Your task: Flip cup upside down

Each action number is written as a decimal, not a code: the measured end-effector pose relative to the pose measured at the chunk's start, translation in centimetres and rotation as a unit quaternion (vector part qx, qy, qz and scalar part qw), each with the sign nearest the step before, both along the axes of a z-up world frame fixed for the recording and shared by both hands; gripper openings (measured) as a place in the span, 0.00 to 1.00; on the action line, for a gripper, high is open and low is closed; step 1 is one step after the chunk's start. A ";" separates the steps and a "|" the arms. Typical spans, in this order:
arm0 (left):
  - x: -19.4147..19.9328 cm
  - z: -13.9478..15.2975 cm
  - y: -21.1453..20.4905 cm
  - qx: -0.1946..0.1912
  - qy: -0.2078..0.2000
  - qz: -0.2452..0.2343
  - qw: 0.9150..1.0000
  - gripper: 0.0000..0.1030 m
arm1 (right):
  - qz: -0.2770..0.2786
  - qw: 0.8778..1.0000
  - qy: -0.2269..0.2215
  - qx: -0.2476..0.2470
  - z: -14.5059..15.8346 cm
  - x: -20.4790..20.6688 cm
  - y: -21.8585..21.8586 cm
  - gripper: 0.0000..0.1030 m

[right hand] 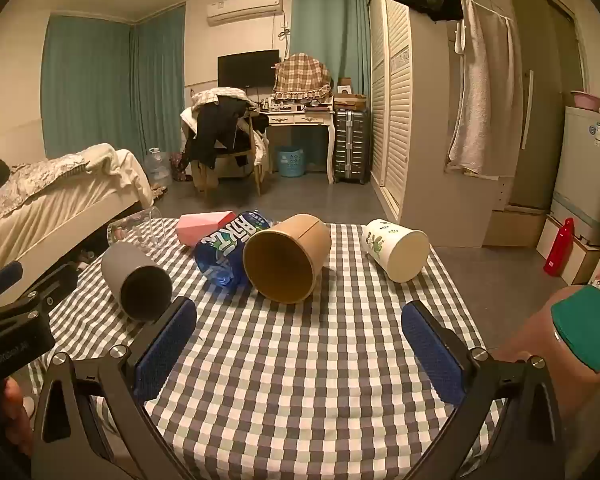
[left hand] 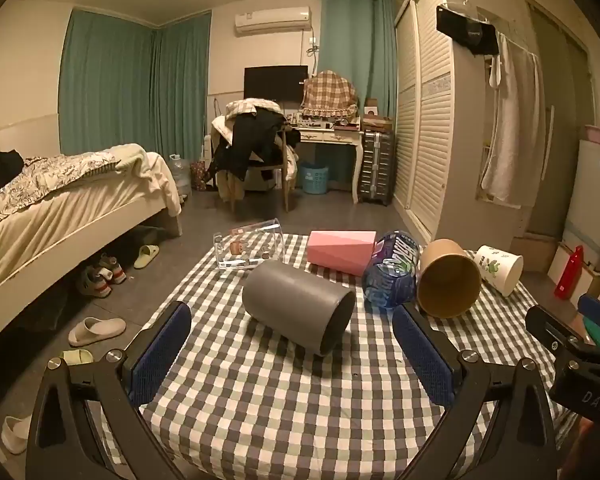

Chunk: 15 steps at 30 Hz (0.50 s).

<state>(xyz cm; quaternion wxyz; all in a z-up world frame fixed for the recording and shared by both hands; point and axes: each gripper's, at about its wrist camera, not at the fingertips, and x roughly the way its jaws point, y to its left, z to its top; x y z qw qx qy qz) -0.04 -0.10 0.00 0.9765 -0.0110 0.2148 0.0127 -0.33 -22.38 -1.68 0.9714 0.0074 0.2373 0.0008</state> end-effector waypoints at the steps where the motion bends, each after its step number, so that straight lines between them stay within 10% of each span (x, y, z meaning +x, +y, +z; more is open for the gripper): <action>1: 0.0 0.0 0.0 0.000 0.000 0.000 1.000 1.00 | 0.001 1.000 -0.002 0.003 0.0 0.0 0.0 1.00; 15: 0.1 -0.4 -0.1 -0.002 0.003 0.000 1.000 1.00 | 0.001 1.000 0.004 0.002 -0.3 0.2 -0.1 1.00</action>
